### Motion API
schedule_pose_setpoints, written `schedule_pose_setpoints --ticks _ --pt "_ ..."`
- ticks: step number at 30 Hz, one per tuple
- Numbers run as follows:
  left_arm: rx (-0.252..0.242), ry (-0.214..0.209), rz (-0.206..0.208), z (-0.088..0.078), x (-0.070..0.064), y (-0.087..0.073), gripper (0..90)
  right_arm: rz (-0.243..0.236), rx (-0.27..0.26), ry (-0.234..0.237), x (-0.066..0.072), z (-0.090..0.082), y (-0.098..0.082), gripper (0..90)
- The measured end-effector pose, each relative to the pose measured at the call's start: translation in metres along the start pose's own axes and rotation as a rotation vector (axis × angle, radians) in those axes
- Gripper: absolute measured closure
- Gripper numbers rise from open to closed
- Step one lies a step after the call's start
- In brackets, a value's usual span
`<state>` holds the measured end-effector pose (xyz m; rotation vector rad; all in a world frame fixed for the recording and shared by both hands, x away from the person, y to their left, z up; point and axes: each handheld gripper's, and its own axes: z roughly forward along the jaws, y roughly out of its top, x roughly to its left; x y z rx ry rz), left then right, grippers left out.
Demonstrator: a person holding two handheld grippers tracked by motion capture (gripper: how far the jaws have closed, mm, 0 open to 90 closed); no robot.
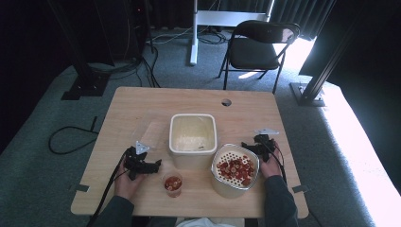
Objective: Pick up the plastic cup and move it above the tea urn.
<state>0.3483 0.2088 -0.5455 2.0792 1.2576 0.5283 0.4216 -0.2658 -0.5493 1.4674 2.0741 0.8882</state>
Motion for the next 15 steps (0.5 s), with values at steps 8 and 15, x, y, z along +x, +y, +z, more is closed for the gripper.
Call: schedule_pose_setpoints --ticks 8,15 --pt "0.0 0.0 0.0 0.0 0.0 0.0 10.0 0.0 0.0 0.0 0.0 0.0 0.0 11.9" --pt "0.014 -0.013 0.019 -0.0046 0.0025 -0.0031 10.1 0.005 0.001 -0.003 0.0011 -0.0008 -0.0008 11.9"
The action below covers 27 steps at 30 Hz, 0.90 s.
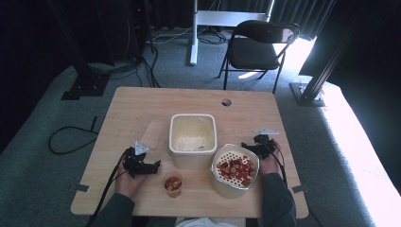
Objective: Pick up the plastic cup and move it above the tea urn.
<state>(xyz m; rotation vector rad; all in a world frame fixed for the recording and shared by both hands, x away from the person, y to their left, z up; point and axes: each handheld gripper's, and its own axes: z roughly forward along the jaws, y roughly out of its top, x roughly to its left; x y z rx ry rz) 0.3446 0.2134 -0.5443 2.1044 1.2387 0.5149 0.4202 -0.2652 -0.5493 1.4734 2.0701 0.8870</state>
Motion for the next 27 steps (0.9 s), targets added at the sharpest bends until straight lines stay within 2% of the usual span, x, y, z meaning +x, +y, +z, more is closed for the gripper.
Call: schedule_pose_setpoints --ticks 6,9,12,16,19,27 --pt "0.009 -0.009 0.008 -0.004 0.002 -0.003 11.8 -0.018 -0.001 0.014 0.0 -0.003 -0.003 11.9" --pt "0.028 -0.003 0.003 -0.01 0.005 -0.003 20.8 -0.021 -0.001 0.02 -0.001 -0.006 -0.006 12.0" --pt "0.041 0.002 -0.004 -0.014 0.007 -0.002 34.4 -0.017 -0.001 0.018 -0.001 -0.007 -0.007 12.4" --pt "0.05 0.011 -0.006 -0.019 0.01 -0.003 42.9 -0.016 -0.002 0.016 -0.001 -0.008 -0.008 12.4" --pt "0.013 -0.028 -0.02 -0.025 0.012 -0.002 43.6 -0.015 -0.002 0.015 -0.001 -0.008 -0.008 12.4" --pt "-0.039 -0.032 -0.014 -0.049 0.024 0.009 43.4 -0.013 -0.002 0.013 -0.001 -0.008 -0.008 12.4"
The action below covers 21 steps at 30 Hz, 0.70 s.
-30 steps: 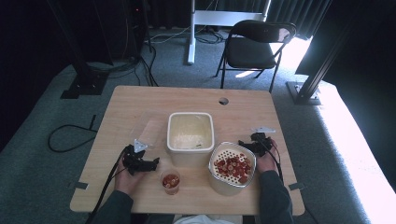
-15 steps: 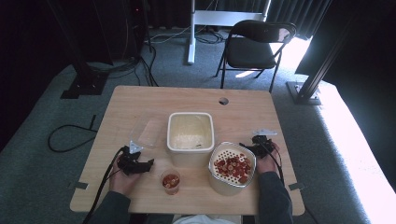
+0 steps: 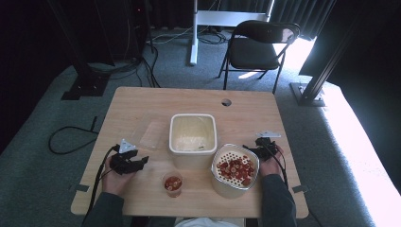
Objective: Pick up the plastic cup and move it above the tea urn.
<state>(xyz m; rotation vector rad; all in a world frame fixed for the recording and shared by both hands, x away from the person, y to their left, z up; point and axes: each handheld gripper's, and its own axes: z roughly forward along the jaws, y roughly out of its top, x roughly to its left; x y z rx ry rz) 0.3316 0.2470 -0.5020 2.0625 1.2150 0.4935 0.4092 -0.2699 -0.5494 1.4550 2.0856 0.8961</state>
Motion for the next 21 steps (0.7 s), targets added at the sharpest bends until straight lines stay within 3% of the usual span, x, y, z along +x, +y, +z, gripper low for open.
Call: schedule_pose_setpoints --ticks 10,21 --pt "-0.07 0.053 0.003 -0.018 0.02 0.028 43.3 0.0 0.0 0.0 0.0 0.0 0.0 12.4" --pt "-0.094 0.086 -0.007 -0.008 0.04 0.059 43.3 0.0 0.0 0.0 0.0 0.0 0.0 12.4"
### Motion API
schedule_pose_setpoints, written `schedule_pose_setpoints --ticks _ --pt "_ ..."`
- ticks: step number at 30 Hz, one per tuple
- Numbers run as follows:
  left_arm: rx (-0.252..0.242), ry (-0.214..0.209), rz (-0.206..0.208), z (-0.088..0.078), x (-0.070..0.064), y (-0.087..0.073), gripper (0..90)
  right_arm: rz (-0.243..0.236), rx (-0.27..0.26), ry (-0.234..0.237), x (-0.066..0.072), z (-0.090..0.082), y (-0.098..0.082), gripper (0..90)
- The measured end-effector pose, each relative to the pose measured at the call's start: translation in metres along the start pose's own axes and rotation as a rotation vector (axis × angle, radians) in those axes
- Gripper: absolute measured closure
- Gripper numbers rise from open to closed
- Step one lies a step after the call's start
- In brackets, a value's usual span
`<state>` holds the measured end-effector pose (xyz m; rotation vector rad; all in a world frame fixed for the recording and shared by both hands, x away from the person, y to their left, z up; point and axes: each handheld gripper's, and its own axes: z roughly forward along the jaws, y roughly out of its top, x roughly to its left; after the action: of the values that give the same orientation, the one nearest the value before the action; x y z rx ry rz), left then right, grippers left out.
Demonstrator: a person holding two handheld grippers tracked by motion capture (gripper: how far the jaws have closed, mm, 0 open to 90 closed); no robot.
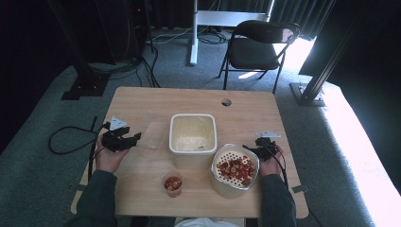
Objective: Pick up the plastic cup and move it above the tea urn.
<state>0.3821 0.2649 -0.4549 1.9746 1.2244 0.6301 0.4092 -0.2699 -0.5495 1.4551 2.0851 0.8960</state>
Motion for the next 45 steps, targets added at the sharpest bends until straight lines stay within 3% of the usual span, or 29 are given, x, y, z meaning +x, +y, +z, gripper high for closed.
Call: schedule_pose_setpoints --ticks 8,13,16,19,22,28,36,39,41,45 --pt "0.006 0.005 -0.006 0.012 0.007 0.01 43.1 0.0 0.0 0.0 0.0 0.0 0.0 12.4" --pt "0.025 -0.013 -0.01 0.024 0.013 0.015 42.2 0.0 0.0 0.0 0.0 0.0 0.0 12.4" --pt "0.053 -0.018 -0.02 0.034 0.013 0.013 42.2 0.0 0.0 0.0 0.0 0.0 0.0 12.4" --pt "0.096 0.02 -0.01 0.042 0.012 0.009 42.9 0.0 0.0 0.0 0.0 0.0 0.0 12.4" --pt "0.124 0.037 -0.028 0.047 0.015 0.004 44.5 0.0 0.0 0.0 0.0 0.0 0.0 12.4" --pt "0.137 0.026 -0.069 0.046 0.024 -0.008 49.1 0.0 0.0 0.0 0.0 0.0 0.0 12.4" --pt "0.16 -0.016 -0.095 0.046 0.029 -0.018 60.8 0.0 0.0 0.0 0.0 0.0 0.0 12.4" --pt "0.179 -0.02 -0.064 0.048 0.025 -0.015 68.7 0.0 0.0 0.0 0.0 0.0 0.0 12.4" --pt "0.181 -0.021 -0.063 0.049 0.024 -0.013 76.3 0.0 0.0 0.0 0.0 0.0 0.0 12.4" --pt "0.166 -0.006 -0.062 0.047 0.024 -0.012 82.4 0.0 0.0 0.0 0.0 0.0 0.0 12.4"
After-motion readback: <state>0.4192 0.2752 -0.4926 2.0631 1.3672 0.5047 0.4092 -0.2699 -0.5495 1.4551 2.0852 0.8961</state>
